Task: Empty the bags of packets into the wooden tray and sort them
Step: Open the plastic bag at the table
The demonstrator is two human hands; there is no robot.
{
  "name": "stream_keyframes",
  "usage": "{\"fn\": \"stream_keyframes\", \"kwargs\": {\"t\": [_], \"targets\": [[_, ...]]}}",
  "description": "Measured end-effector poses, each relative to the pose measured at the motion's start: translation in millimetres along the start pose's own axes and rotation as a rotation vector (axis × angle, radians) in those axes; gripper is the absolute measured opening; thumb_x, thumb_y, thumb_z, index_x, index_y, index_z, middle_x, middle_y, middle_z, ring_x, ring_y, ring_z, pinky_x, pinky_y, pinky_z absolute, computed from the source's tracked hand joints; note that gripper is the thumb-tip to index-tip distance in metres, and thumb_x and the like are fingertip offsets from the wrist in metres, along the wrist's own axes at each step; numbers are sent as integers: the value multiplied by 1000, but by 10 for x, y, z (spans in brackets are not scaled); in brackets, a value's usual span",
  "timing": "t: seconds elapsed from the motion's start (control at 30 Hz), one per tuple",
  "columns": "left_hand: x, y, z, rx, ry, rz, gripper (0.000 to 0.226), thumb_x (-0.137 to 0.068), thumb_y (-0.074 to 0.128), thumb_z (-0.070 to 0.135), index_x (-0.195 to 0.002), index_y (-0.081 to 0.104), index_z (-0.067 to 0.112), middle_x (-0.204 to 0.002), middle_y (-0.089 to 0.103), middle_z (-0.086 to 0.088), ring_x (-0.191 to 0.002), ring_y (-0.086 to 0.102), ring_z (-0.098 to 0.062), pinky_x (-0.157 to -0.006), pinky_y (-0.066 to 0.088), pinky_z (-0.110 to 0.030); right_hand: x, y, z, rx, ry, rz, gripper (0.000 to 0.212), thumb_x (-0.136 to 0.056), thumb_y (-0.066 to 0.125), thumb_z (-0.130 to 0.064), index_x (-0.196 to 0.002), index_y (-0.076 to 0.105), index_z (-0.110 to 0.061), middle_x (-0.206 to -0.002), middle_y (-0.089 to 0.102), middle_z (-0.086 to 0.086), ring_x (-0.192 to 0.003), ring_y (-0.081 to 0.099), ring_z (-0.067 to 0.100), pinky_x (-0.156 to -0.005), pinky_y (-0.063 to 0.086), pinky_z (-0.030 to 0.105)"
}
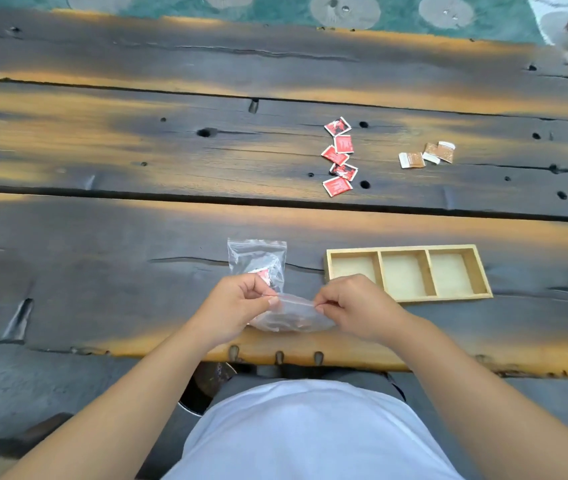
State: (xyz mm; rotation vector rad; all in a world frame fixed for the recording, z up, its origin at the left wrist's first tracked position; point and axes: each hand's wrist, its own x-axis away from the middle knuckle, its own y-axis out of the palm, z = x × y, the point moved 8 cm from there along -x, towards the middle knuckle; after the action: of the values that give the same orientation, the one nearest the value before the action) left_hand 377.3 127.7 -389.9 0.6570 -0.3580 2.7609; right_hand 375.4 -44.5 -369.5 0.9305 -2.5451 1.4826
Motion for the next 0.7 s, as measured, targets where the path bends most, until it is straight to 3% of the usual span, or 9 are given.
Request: {"fn": "stream_keyframes", "kwargs": {"t": [0.07, 0.13, 0.27, 0.4, 0.5, 0.6, 0.7], "targets": [[4, 200, 54, 21, 13, -26, 18, -82, 72, 2, -70, 65, 14, -67, 68, -1, -63, 59, -7, -63, 47, -21, 231, -75, 69, 13, 28, 39, 17, -93, 57, -19, -97, 73, -13, -96, 74, 2, -92, 64, 22, -75, 42, 28], [-22, 414, 128, 33, 28, -15, 19, -84, 70, 0, -72, 64, 13, -59, 64, 11, -50, 53, 2, -54, 43, -13, 435, -147, 188, -26, 88, 75, 15, -93, 57, -18, -91, 72, -14, -87, 72, -1, -85, 63, 20, -73, 46, 30], [-137, 841, 239, 51, 70, 44, 19, -86, 68, 2, -77, 66, 19, -81, 69, 0, -76, 62, -9, -74, 48, -23, 741, -188, 557, -271, 257, 148, 14, -91, 62, -16, -82, 74, -17, -61, 57, -13, -61, 51, 4, -59, 41, 24], [-132, 1211, 268, -3, 16, 141, 15, -90, 65, 10, -102, 63, 19, -100, 63, 5, -91, 59, -9, -85, 47, -26, 917, -87, 858, -314, 324, 153, 13, -87, 63, -15, -86, 75, -21, -59, 54, -16, -62, 51, 7, -60, 40, 25], [13, 1349, 215, -58, -83, 303, 14, -91, 63, 18, -102, 55, 14, -90, 55, 8, -80, 52, -6, -75, 40, -26, 1036, 6, 1054, -397, 416, 190, 18, -84, 61, -13, -84, 73, -27, -62, 56, -14, -67, 53, 11, -59, 41, 25], [117, 1670, 58, -42, -231, 166, 13, -92, 60, 25, -87, 57, 14, -80, 63, -3, -74, 57, -17, -71, 44, -31, 1145, 97, 1189, -553, 500, 228, 21, -86, 62, -20, -67, 66, -27, -63, 61, -10, -69, 57, 13, -69, 47, 30], [171, 1987, 24, 56, -251, 12, 16, -93, 59, 28, -82, 60, 16, -88, 71, -7, -80, 65, -16, -71, 47, -30, 1249, 166, 1208, -665, 506, 201, 28, -89, 61, -26, -64, 67, -16, -58, 64, -7, -65, 60, 13, -72, 52, 37]]}}
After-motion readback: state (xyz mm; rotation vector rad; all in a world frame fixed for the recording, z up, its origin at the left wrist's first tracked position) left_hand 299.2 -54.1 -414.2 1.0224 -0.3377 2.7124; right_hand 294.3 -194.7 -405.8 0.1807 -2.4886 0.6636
